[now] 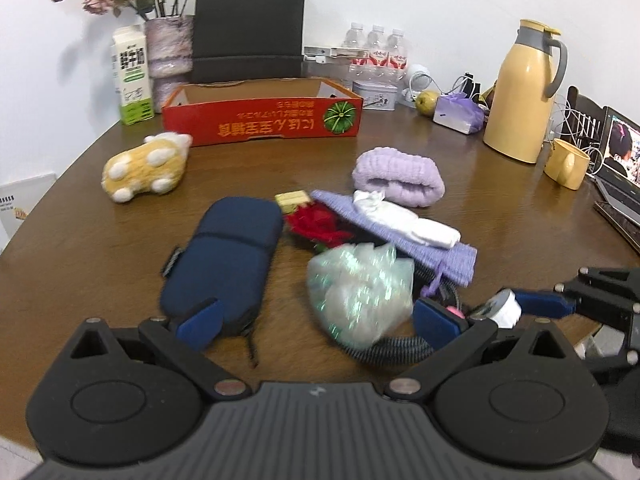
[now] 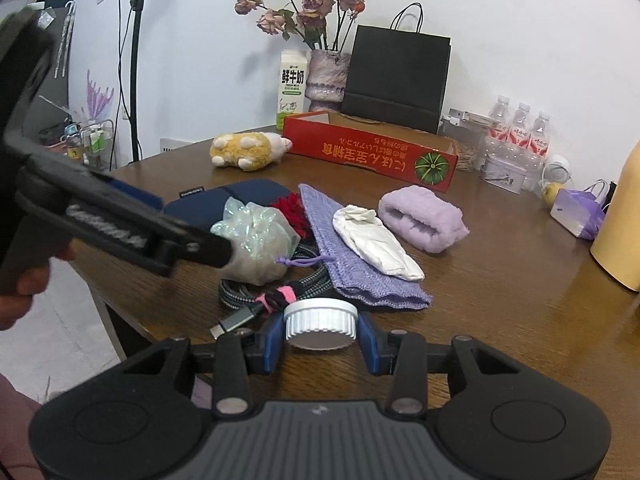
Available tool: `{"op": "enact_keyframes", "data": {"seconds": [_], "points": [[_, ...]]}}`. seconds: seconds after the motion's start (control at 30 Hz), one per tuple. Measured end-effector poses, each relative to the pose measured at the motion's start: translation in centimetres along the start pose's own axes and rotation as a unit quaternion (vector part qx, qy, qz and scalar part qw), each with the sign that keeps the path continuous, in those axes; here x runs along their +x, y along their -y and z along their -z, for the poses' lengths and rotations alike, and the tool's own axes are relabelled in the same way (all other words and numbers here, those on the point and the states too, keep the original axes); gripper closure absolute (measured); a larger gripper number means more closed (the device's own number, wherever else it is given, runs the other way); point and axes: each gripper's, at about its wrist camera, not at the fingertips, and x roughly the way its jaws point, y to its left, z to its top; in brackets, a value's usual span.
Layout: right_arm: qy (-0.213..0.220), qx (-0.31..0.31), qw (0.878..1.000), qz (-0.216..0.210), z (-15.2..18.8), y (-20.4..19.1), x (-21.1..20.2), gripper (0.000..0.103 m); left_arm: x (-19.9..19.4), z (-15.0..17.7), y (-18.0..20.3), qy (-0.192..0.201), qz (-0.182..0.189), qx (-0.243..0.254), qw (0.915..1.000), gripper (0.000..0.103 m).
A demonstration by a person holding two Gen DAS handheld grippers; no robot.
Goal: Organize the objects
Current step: 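Lift the white lid with the right gripper while the left gripper grasps the clear plastic bag, then carry the lid and plastic bag with both grippers toward the red cardboard box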
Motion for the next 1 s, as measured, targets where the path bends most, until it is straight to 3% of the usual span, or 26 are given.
{"op": "enact_keyframes", "data": {"seconds": [0.23,0.33,0.37,0.4,0.47,0.73,1.0], "points": [[-0.003,-0.01,1.0,0.003,-0.4,1.8,1.2,0.064,2.8,-1.6,1.4,0.002,-0.007,0.003,1.0,0.004],[0.001,-0.015,1.0,0.005,-0.9,2.7,1.5,0.064,3.5,-1.8,1.8,-0.004,0.003,0.003,1.0,0.032],[0.002,-0.017,1.0,0.005,-1.0,2.9,1.6,0.064,3.6,-1.9,1.8,-0.006,0.01,0.0,0.9999,0.047],[0.003,-0.019,1.0,0.006,-1.1,3.1,1.7,0.064,3.7,-1.8,1.8,-0.009,0.018,-0.002,0.9998,0.055],[0.002,-0.022,1.0,0.007,-1.3,3.6,1.9,0.064,3.7,-1.8,2.1,-0.005,0.011,0.004,0.9999,0.06],[0.008,-0.012,1.0,0.02,-1.4,5.4,1.6,0.064,2.6,-1.9,1.7,0.006,0.0,-0.006,1.0,0.063],[0.022,-0.013,1.0,0.016,-2.3,4.8,0.9,0.064,0.8,-1.7,1.1,0.02,-0.014,-0.012,0.9996,0.063]]}}
